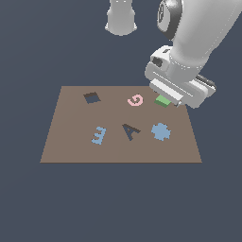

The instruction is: Insert a designated object into the corresponding slot on a board.

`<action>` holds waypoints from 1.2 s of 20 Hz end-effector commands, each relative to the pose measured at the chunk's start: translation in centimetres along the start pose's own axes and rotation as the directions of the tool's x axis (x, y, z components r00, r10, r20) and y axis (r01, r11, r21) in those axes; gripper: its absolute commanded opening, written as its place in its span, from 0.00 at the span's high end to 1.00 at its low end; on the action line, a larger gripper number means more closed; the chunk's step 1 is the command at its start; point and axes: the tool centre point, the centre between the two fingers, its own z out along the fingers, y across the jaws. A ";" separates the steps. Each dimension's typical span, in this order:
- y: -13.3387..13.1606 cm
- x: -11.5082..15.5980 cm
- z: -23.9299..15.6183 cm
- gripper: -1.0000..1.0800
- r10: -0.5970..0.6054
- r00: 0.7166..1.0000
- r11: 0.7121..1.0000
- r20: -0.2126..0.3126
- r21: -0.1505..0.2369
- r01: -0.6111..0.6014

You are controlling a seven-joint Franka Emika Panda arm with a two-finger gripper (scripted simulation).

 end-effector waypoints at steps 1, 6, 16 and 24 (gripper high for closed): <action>-0.1 0.0 0.0 0.04 0.004 1.000 1.000 0.000 0.000 -0.004; 0.0 0.1 0.0 0.04 0.000 1.000 1.000 0.000 0.000 0.000; 0.0 0.1 1.9 0.04 -0.001 1.000 1.000 0.000 0.000 0.001; 0.0 0.1 1.9 1.00 -0.001 1.000 1.000 0.000 0.000 0.001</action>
